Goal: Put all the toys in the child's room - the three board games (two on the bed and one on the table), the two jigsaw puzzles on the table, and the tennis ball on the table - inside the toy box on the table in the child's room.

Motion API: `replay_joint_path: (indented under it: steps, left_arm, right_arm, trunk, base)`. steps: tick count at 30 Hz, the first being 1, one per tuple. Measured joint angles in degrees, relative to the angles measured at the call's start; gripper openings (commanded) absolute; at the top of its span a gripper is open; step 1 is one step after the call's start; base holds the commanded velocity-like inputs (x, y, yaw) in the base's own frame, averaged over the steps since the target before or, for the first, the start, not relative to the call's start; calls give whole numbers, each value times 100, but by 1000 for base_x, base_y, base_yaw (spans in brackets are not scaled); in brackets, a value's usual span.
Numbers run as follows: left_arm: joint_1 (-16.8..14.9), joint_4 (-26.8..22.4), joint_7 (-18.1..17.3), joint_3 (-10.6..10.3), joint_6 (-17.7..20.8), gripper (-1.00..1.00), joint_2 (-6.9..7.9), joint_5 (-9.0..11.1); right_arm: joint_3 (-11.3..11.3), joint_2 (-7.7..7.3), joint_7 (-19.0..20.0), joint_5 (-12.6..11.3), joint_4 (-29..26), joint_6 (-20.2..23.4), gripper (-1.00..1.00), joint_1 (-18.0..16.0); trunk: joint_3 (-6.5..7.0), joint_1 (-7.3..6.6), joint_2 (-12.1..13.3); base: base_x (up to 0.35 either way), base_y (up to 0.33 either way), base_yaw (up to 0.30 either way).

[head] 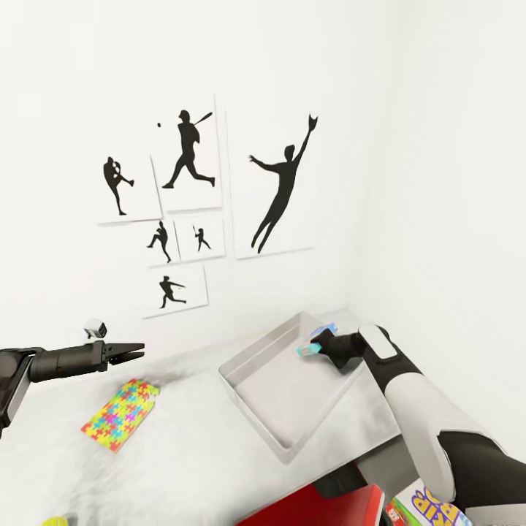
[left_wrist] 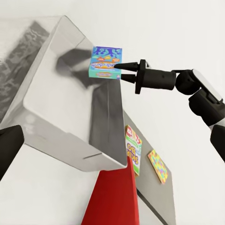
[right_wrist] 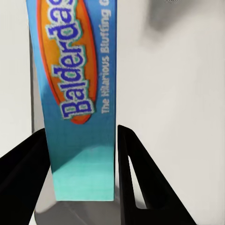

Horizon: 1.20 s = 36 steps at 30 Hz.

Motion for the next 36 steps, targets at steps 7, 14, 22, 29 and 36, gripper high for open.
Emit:
replay_joint_path:
  steps: [7, 14, 22, 29, 36]
  left_arm:
    - [0, 3, 0, 0, 0, 100, 3, 6]
    - [0, 1, 0, 0, 0, 100, 11, 9]
    - [0, 0, 0, 0, 0, 100, 17, 9]
    - [0, 2, 0, 0, 0, 100, 16, 9]
    - [0, 1, 0, 0, 0, 100, 18, 9]
  right_arm:
    - [0, 0, -61, -4, 0, 4, -100, -21]
    - [0, 0, -77, -13, -8, 13, -100, -22]
    - [0, 5, -75, -7, -9, 19, -100, -22]
    - [0, 6, -77, -12, -21, 11, -100, -22]
    - [-1, 0, -80, 0, -6, 2, 100, -22]
  trunk:
    - [-56, 0, 0]
    - [-63, 0, -1]
    - [-63, 0, -1]
    - [-63, 0, -1]
    - [-63, 0, -1]
  base:
    - [0, 0, 7]
    - [0, 0, 1]
    - [0, 0, 0]
    - [0, 0, 0]
    - [0, 0, 0]
